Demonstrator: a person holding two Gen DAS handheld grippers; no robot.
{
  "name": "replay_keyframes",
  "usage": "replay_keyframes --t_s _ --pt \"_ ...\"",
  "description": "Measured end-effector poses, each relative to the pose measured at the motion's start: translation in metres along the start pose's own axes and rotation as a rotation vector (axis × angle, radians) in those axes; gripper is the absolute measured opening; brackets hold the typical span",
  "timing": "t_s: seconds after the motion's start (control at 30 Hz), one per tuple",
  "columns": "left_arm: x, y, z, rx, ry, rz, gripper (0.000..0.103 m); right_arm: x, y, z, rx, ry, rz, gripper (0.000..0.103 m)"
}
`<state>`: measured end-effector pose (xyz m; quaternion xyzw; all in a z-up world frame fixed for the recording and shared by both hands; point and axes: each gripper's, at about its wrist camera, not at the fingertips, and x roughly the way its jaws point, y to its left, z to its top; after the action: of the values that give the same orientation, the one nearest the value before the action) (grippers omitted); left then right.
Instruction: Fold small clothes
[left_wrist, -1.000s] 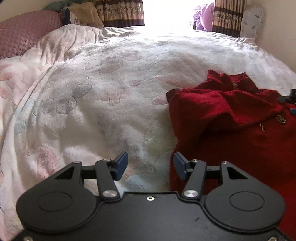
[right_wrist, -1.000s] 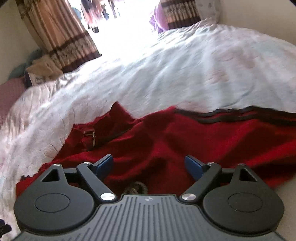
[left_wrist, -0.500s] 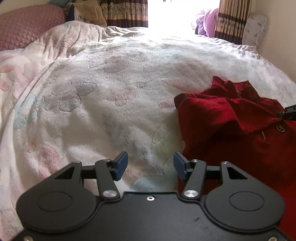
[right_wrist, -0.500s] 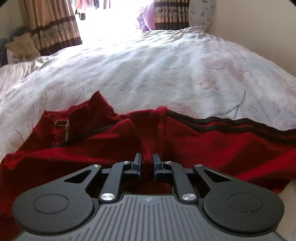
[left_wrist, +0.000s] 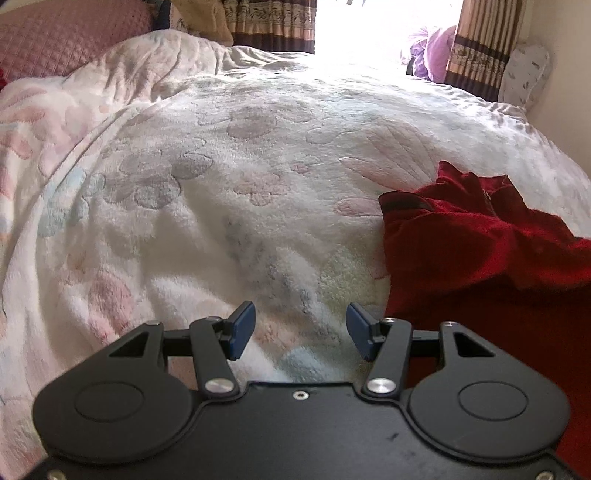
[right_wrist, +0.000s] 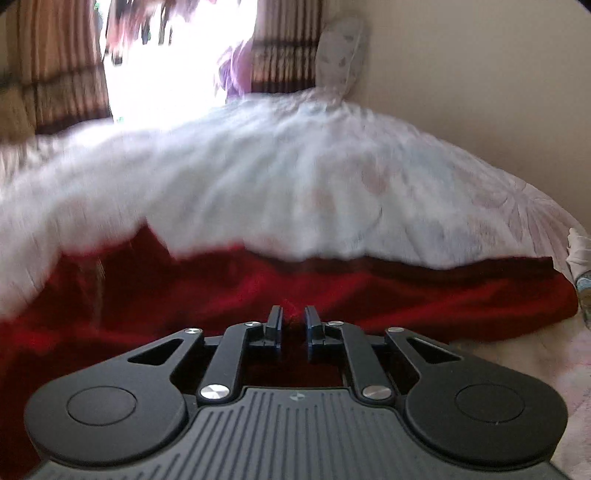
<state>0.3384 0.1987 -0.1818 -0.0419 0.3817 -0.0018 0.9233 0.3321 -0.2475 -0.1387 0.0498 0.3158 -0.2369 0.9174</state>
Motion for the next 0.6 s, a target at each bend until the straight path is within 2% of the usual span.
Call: replay_keyframes --t_s 0.1,0.13,0.17,0.23,0.3,0.43,0.5,0.6 --pt "-0.001 -0.002 -0.001 0.004 0.007 0.004 0.056 0.025 0.013 -0.014 -0.104 0.093 -0.047 0.029" --pt "0.0 -0.003 -0.002 0.012 0.01 0.009 0.056 0.028 0.017 -0.018 -0.135 0.103 -0.071 0.037" --pt "0.0 -0.004 -0.002 0.021 0.014 0.014 0.056 0.025 0.02 -0.019 -0.153 0.093 -0.077 0.043" --pt "0.002 -0.006 -0.003 0.033 0.021 0.012 0.056 0.013 0.024 -0.017 -0.167 0.055 -0.082 0.046" --pt "0.004 -0.007 -0.003 0.037 0.029 0.003 0.056 -0.005 0.026 -0.015 -0.181 0.006 -0.03 0.047" --pt "0.011 -0.012 -0.006 0.049 0.032 -0.02 0.056 -0.036 0.026 -0.017 -0.215 -0.076 0.042 0.061" --pt "0.018 -0.019 -0.007 0.06 0.024 -0.044 0.056 -0.041 0.026 -0.017 -0.238 -0.083 0.064 0.061" --pt "0.038 -0.03 -0.01 0.071 0.055 -0.113 0.056 -0.041 0.027 -0.019 -0.258 -0.083 0.08 0.061"
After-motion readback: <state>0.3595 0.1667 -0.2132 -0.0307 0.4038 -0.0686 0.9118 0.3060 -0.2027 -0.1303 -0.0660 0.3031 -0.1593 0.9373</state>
